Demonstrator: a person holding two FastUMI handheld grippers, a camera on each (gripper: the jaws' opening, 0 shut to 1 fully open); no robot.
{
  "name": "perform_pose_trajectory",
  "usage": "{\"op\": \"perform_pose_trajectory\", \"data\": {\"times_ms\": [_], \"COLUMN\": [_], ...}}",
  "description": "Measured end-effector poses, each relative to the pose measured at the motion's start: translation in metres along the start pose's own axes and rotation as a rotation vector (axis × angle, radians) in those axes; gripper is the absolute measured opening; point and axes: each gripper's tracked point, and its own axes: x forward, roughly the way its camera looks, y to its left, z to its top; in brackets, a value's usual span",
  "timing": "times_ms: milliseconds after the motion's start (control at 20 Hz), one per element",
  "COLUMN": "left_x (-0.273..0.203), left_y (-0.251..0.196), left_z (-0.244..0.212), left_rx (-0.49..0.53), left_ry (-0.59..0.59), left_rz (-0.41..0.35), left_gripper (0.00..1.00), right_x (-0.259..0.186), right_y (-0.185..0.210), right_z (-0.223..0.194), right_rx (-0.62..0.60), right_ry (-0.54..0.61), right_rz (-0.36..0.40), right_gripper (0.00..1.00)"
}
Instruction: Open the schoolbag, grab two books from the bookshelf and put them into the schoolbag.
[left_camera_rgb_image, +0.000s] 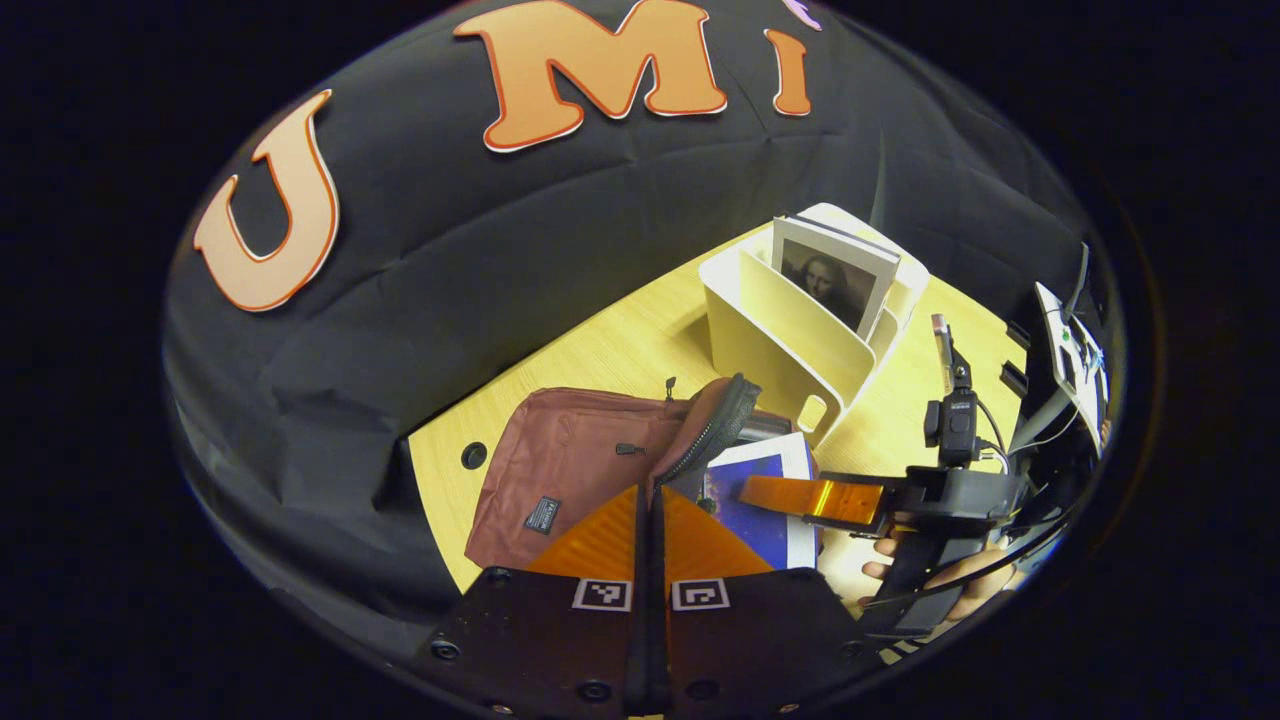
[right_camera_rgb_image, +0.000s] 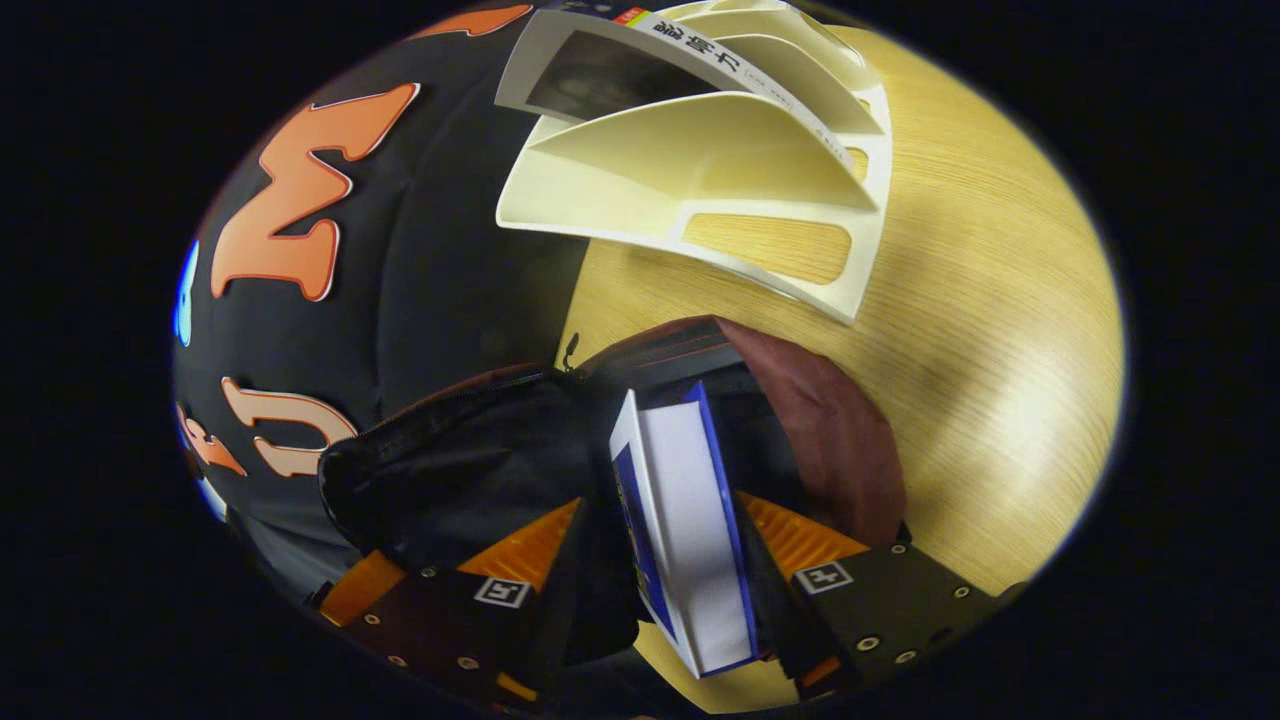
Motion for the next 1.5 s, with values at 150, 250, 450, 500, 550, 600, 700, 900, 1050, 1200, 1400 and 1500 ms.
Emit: {"op": "perform_pose_trajectory", "data": {"times_ms": [150, 250, 450, 500, 550, 600, 700, 900, 1050, 1200, 1400, 1500], "left_x": [0.002, 0.003, 0.007, 0.008, 0.008, 0.008, 0.01, 0.011, 0.014, 0.014, 0.015, 0.015], "left_y": [0.001, 0.0, -0.004, -0.005, -0.008, -0.008, -0.009, -0.012, -0.012, -0.013, -0.013, -0.01], "left_z": [-0.002, -0.003, -0.006, -0.007, -0.007, -0.009, -0.011, -0.013, -0.015, -0.016, -0.015, -0.014], "left_rx": [-0.015, -0.026, -0.024, -0.026, -0.029, -0.031, -0.031, -0.037, -0.031, -0.018, -0.002, -0.003], "left_ry": [-0.002, -0.004, 0.001, 0.001, 0.002, 0.003, 0.005, 0.01, 0.012, 0.015, 0.02, 0.022], "left_rz": [-0.008, -0.017, -0.028, -0.034, -0.04, -0.043, -0.044, -0.054, -0.052, -0.053, -0.045, -0.037], "left_gripper": [0.01, 0.01, 0.01, 0.01, 0.01, 0.01, 0.01, 0.01, 0.01, 0.01, 0.01, 0.01], "right_x": [-0.014, -0.027, -0.062, -0.073, -0.083, -0.093, -0.117, -0.158, -0.178, -0.187, -0.177, -0.163], "right_y": [-0.018, -0.026, -0.044, -0.048, -0.053, -0.057, -0.062, -0.054, -0.028, 0.003, 0.056, 0.081], "right_z": [0.009, 0.015, 0.039, 0.045, 0.054, 0.064, 0.088, 0.139, 0.173, 0.2, 0.235, 0.253], "right_rx": [-0.066, -0.098, -0.2, -0.231, -0.266, -0.304, -0.385, -0.597, -0.753, -0.886, -1.035, -1.091], "right_ry": [0.011, 0.018, 0.011, 0.01, 0.006, -0.004, -0.027, -0.059, -0.07, -0.04, 0.004, 0.021], "right_rz": [-0.059, -0.068, -0.121, -0.142, -0.162, -0.184, -0.231, -0.328, -0.377, -0.432, -0.484, -0.505], "right_gripper": [0.97, 0.97, 0.98, 0.98, 0.98, 0.98, 0.98, 0.98, 0.98, 0.98, 0.98, 0.98]}}
